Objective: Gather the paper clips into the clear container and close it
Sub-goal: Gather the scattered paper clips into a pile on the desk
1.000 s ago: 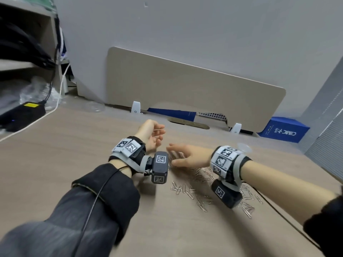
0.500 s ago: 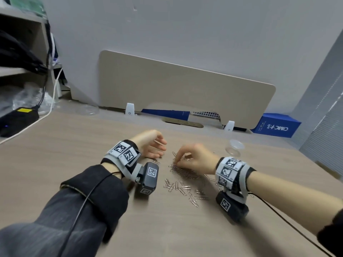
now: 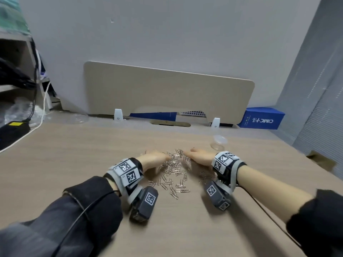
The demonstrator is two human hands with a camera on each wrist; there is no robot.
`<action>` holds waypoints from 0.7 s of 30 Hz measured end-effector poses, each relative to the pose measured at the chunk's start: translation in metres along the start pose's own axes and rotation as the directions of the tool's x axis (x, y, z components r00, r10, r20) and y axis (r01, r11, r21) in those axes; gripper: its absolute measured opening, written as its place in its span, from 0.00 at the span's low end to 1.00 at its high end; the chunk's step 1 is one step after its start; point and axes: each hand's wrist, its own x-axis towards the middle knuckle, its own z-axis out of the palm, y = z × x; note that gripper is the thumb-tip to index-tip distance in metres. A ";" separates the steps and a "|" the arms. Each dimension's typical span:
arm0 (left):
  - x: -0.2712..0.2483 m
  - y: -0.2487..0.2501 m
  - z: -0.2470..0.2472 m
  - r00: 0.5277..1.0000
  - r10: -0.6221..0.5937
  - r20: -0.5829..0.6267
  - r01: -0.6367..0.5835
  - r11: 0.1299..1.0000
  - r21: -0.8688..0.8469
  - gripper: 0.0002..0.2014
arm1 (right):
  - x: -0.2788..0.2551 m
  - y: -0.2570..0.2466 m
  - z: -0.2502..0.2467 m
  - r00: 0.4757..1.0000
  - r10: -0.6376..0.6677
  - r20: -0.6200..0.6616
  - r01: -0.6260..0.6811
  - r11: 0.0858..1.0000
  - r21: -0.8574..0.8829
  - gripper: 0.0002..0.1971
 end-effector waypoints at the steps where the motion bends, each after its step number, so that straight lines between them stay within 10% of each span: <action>1: 0.012 -0.002 0.006 1.000 0.010 0.000 -0.010 0.999 0.053 0.39 | 0.000 -0.005 0.006 0.999 -0.032 0.018 0.032 0.999 0.003 0.34; 3: 0.019 0.000 0.010 0.998 0.051 0.027 -0.053 0.998 0.044 0.47 | 0.000 -0.013 0.015 0.996 -0.075 0.046 0.074 0.997 0.007 0.35; 13: 0.010 0.018 -0.018 0.999 -0.049 -0.001 0.045 0.937 -0.345 0.03 | 0.028 -0.018 -0.006 1.000 -0.017 0.026 0.015 0.998 0.067 0.38; 21: -0.012 0.004 -0.013 0.993 0.002 0.119 0.062 0.847 -0.528 0.17 | 0.006 -0.033 0.016 0.949 -0.263 0.174 0.258 0.965 0.053 0.27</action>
